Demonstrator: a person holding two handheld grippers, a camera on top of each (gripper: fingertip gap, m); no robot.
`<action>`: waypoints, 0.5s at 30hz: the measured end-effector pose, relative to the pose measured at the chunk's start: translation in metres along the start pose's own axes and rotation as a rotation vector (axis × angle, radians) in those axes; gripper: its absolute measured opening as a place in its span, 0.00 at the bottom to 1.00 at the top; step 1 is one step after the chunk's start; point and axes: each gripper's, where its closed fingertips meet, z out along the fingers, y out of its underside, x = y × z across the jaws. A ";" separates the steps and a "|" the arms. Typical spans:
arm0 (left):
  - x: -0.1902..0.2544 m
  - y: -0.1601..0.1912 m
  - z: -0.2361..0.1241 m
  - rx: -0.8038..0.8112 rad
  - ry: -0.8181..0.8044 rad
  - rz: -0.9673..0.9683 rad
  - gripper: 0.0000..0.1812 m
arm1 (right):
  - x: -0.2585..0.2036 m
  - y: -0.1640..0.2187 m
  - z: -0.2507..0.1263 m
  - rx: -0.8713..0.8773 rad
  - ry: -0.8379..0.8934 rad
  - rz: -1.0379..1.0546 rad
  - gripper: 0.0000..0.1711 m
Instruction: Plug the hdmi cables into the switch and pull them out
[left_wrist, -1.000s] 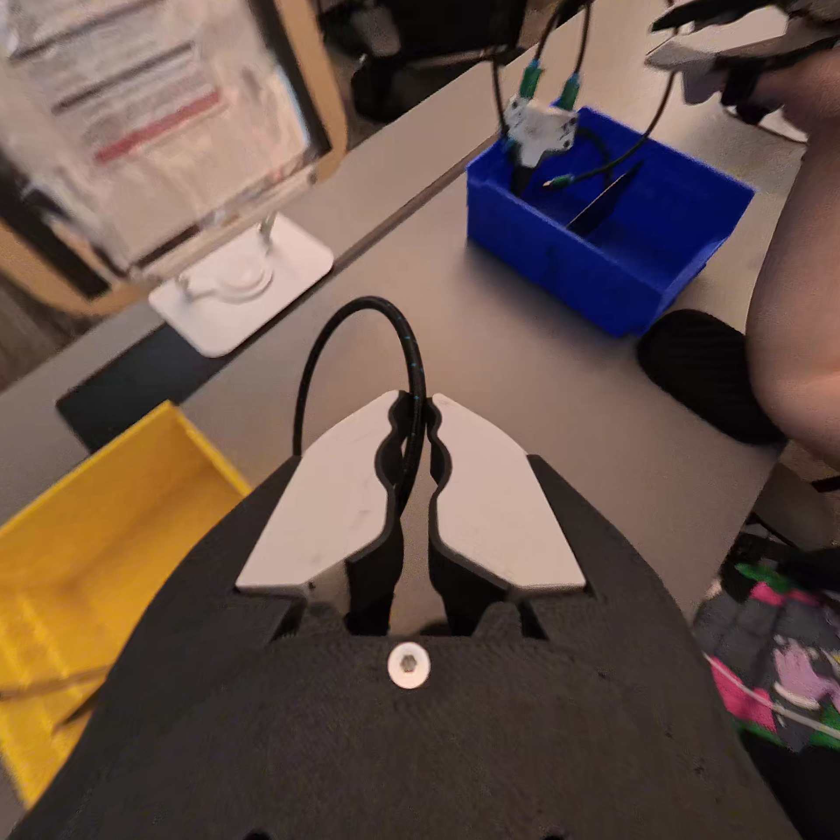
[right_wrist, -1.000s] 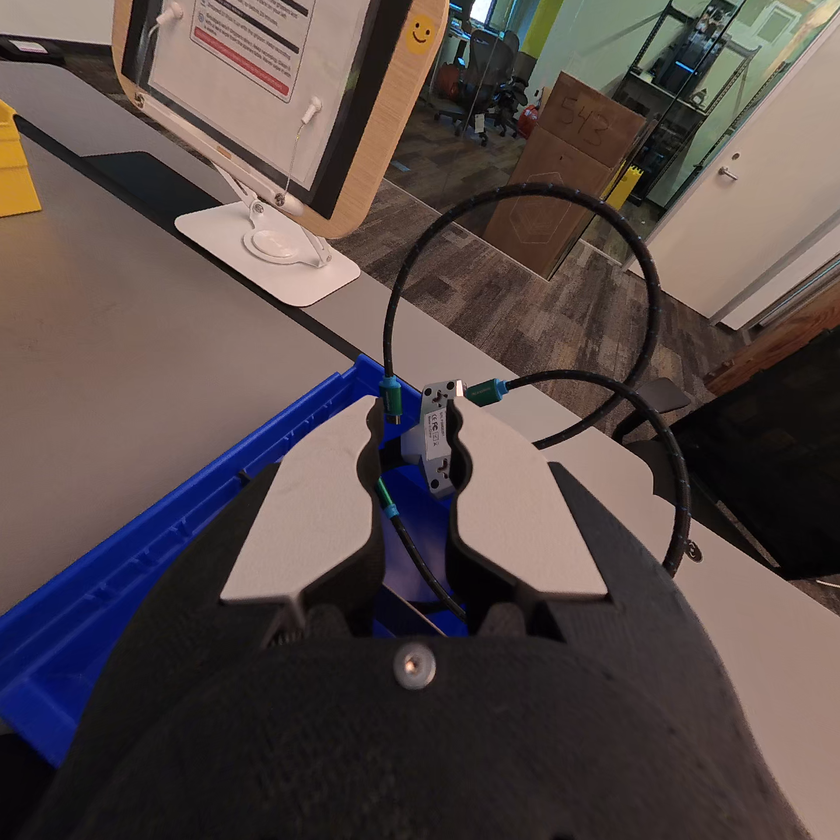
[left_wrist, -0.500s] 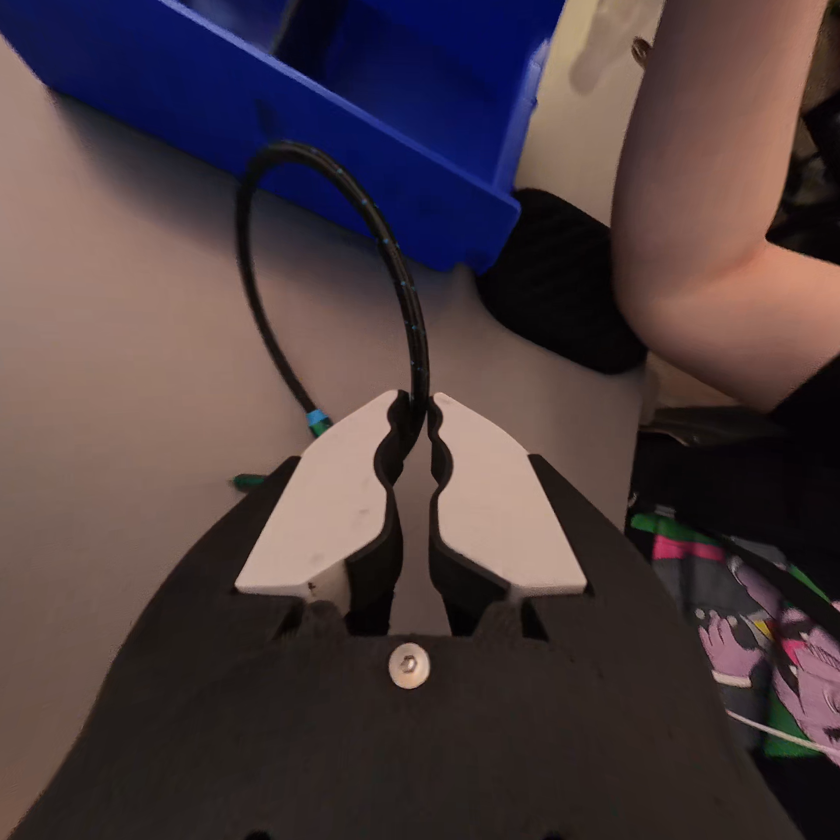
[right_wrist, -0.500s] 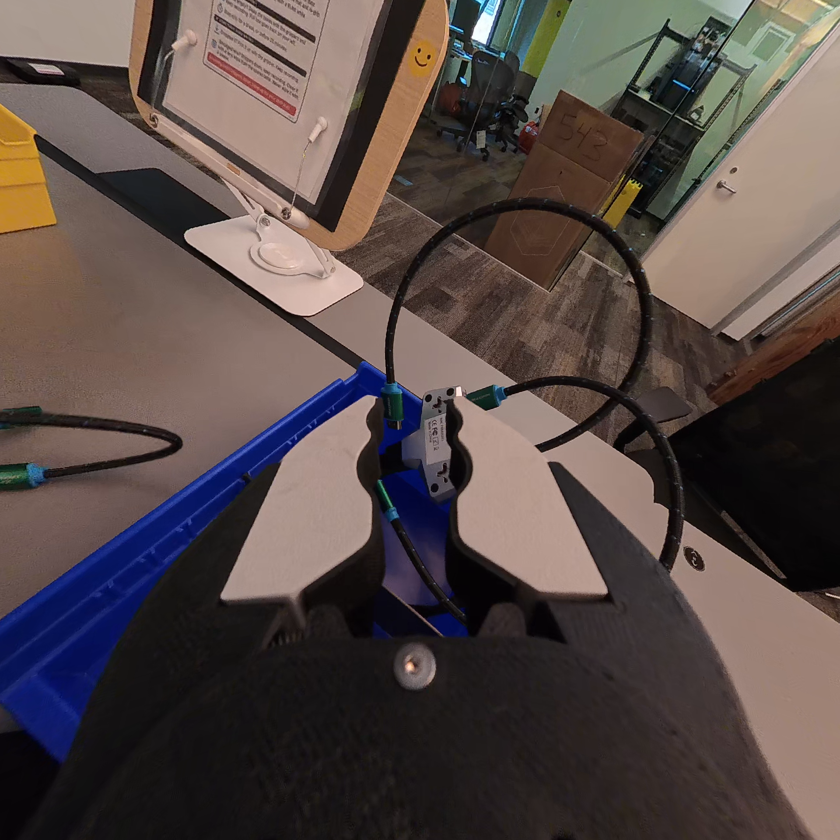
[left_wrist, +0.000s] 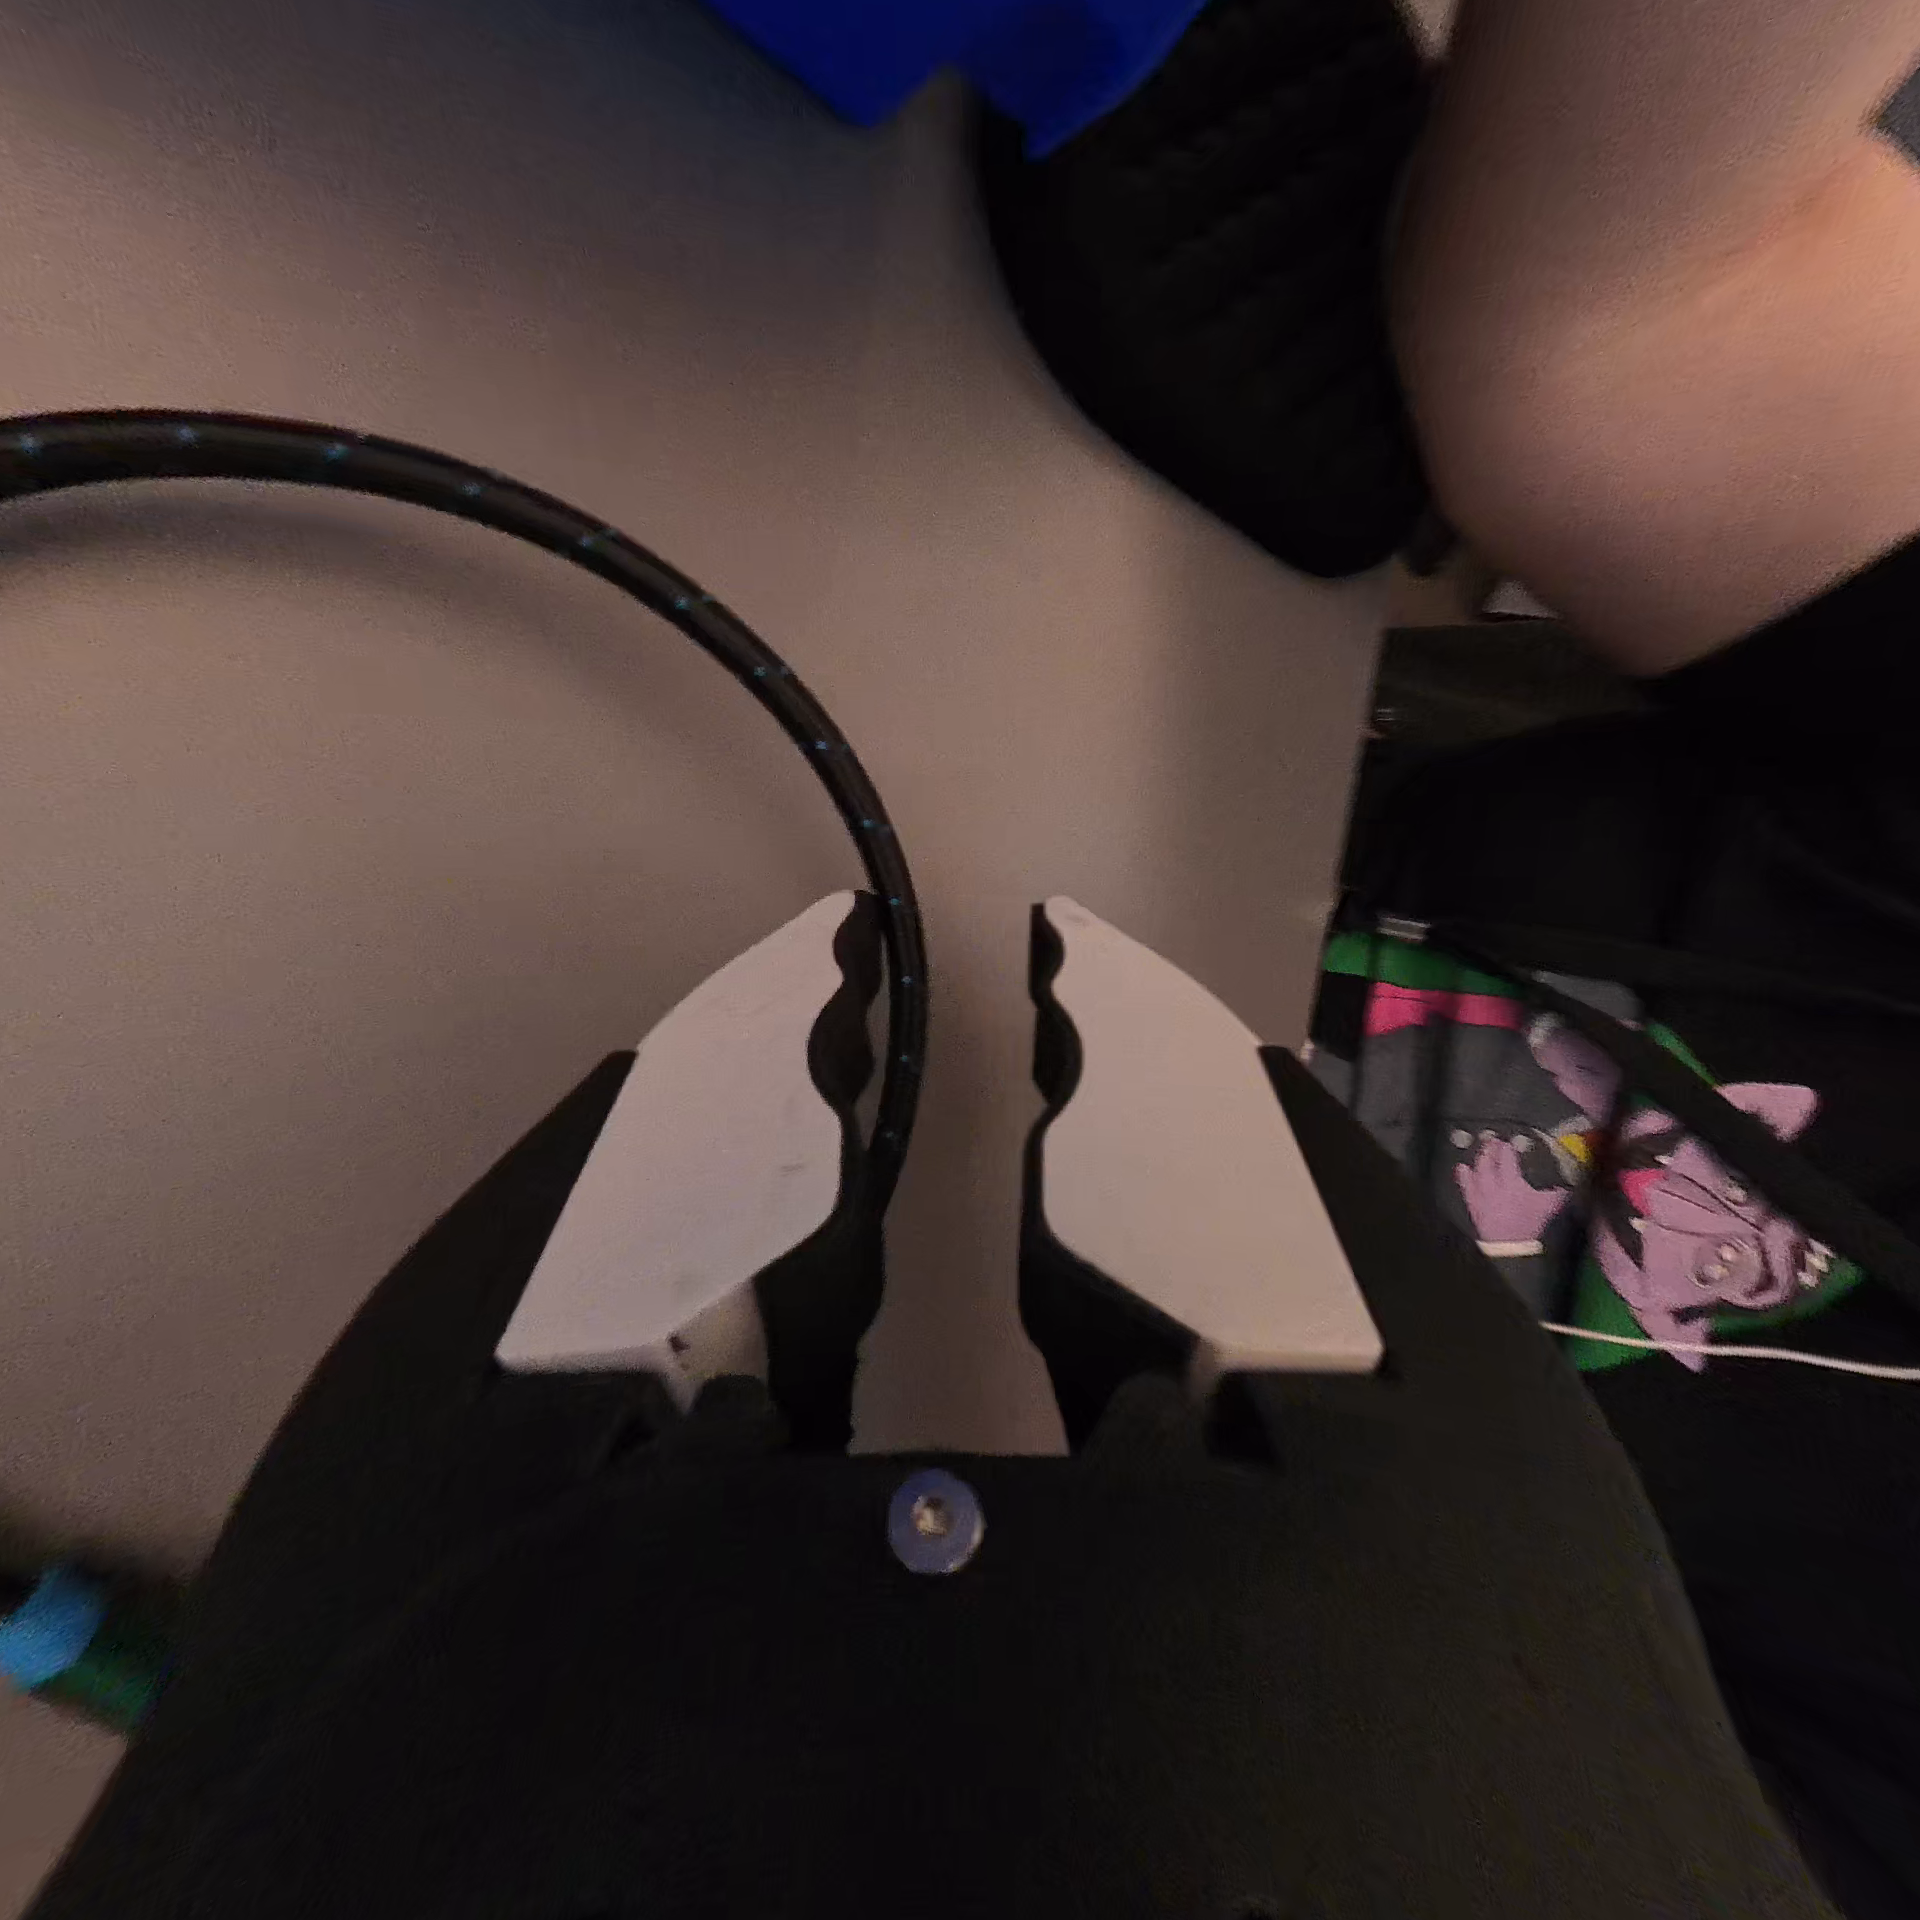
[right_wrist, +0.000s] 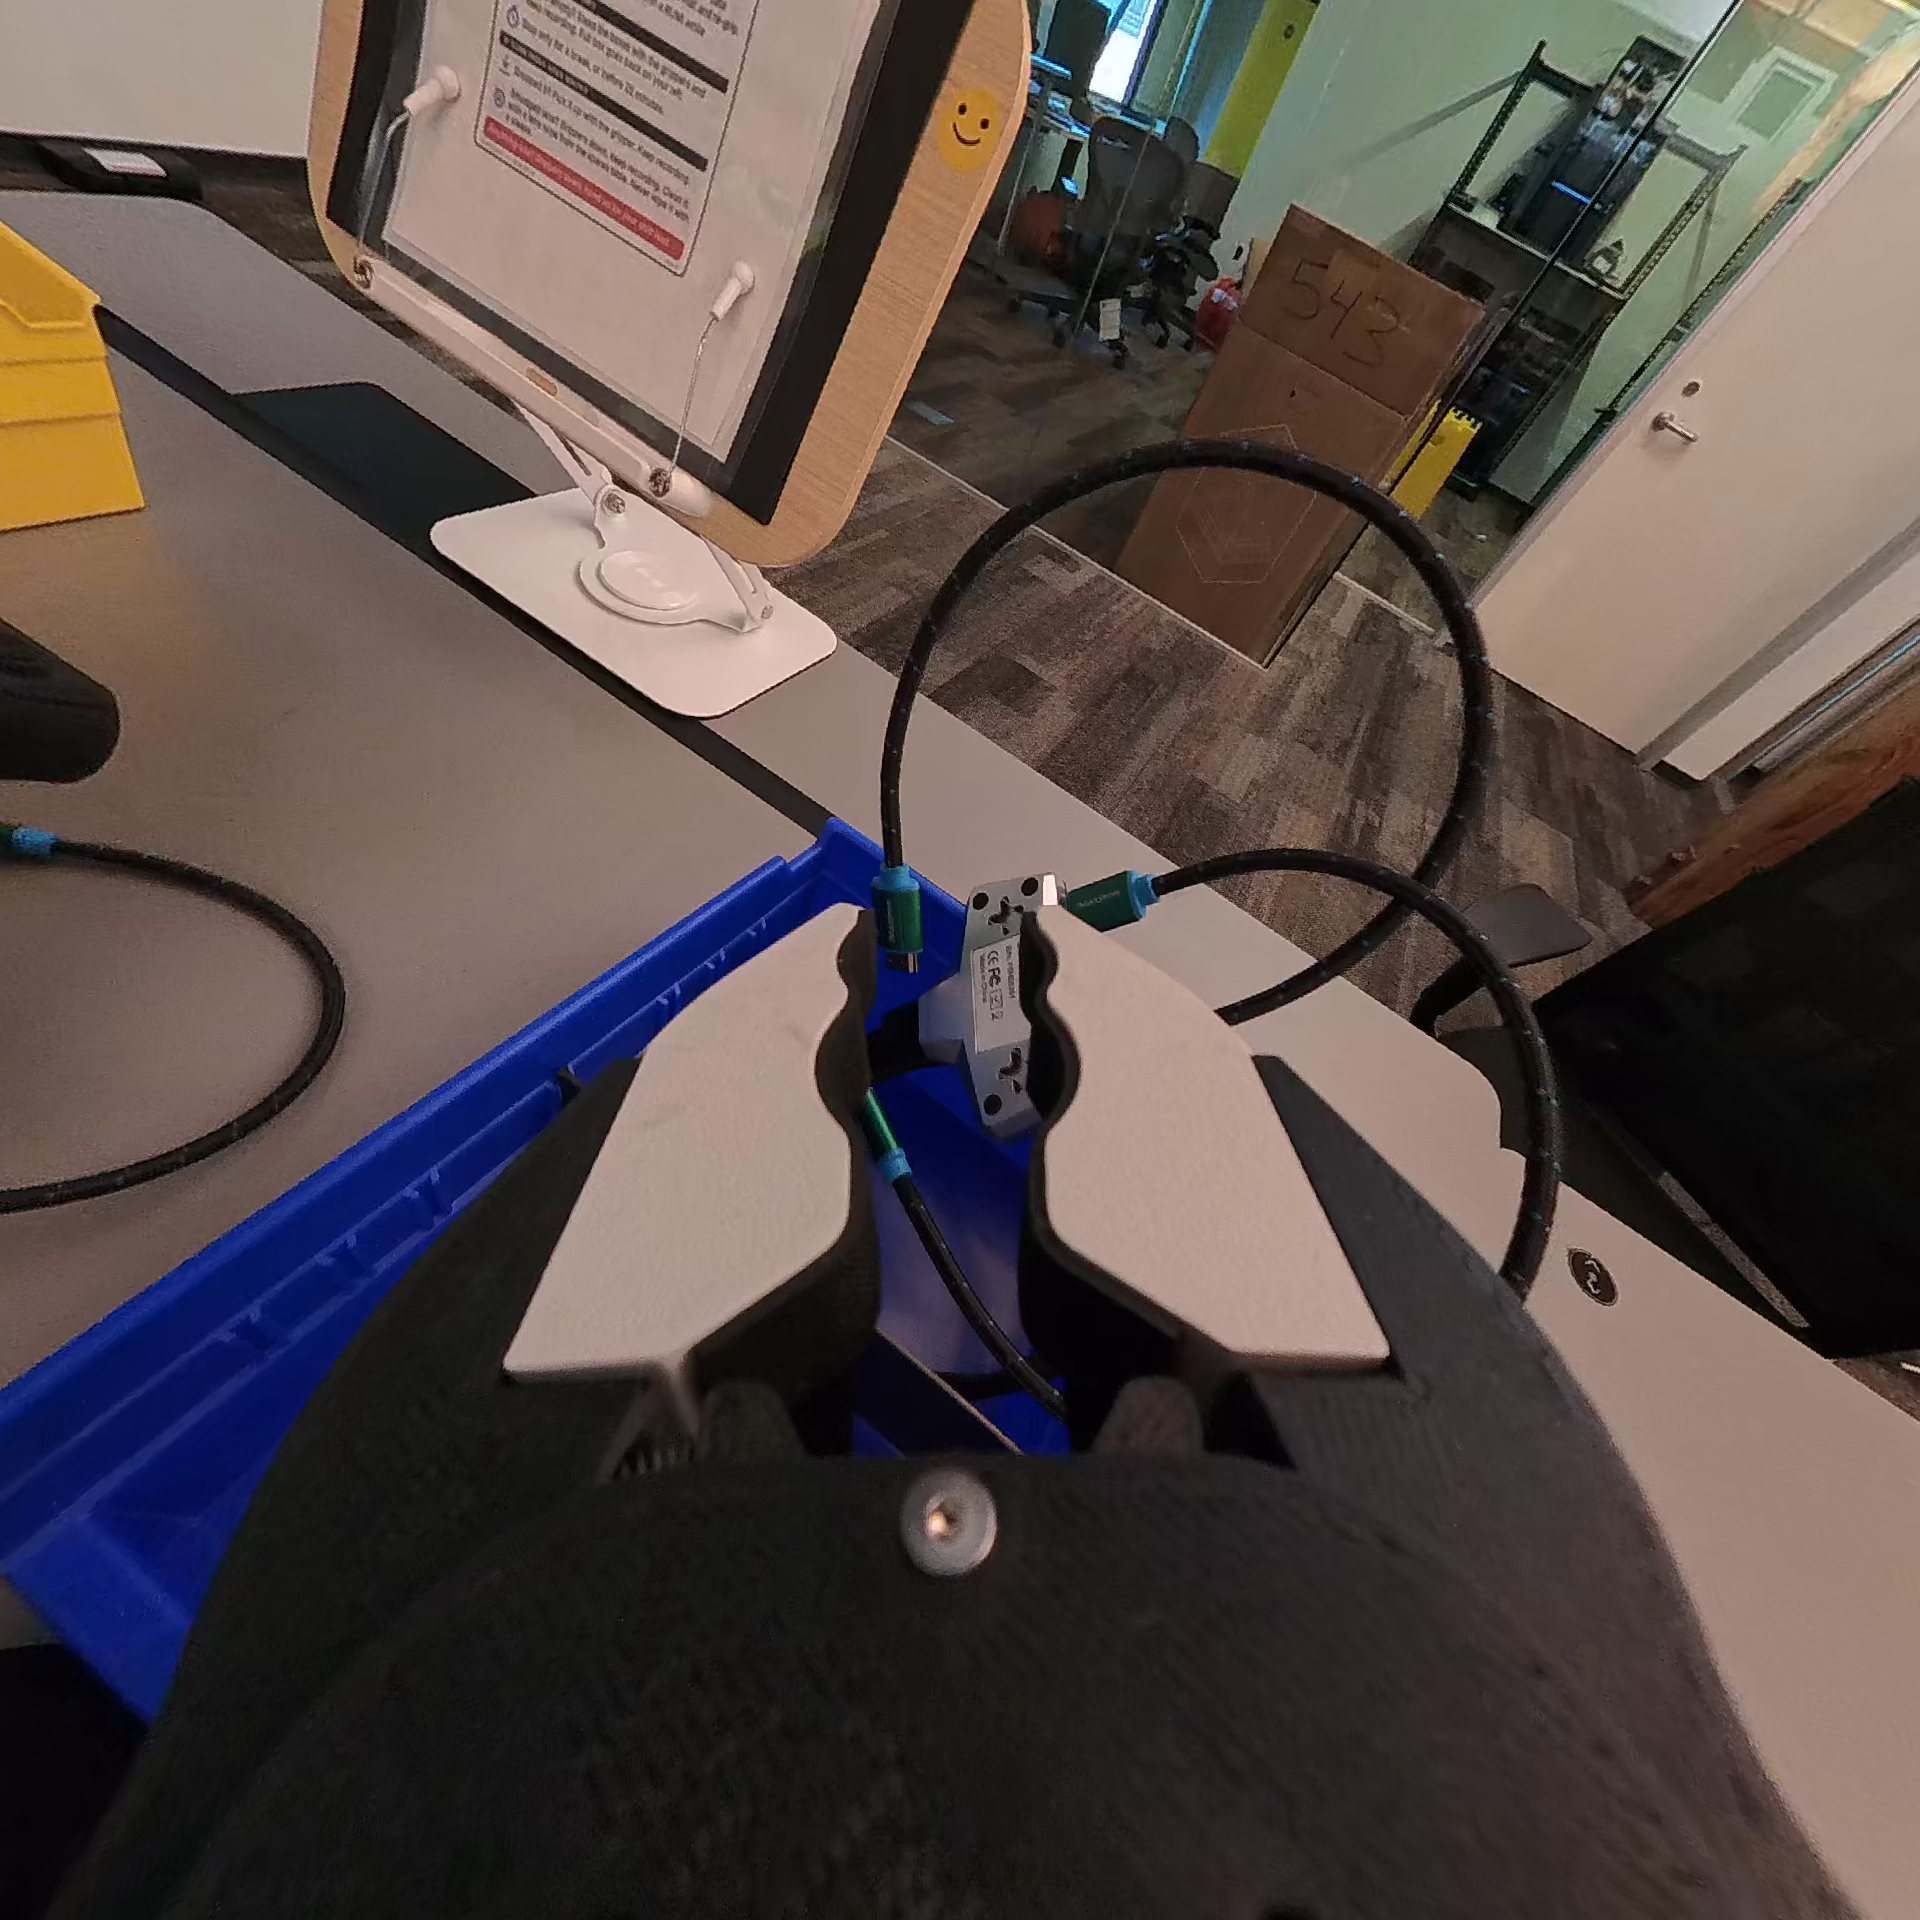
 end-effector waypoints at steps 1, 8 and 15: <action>0.003 -0.002 0.000 0.009 0.021 0.008 0.16 | 0.001 0.000 -0.001 0.002 0.001 0.002 0.16; 0.007 -0.007 -0.037 0.090 -0.099 0.085 0.19 | 0.006 0.002 -0.007 0.012 0.014 0.016 0.16; 0.031 -0.015 -0.183 0.521 -0.563 0.345 0.16 | 0.003 0.002 -0.004 0.002 0.012 0.006 0.16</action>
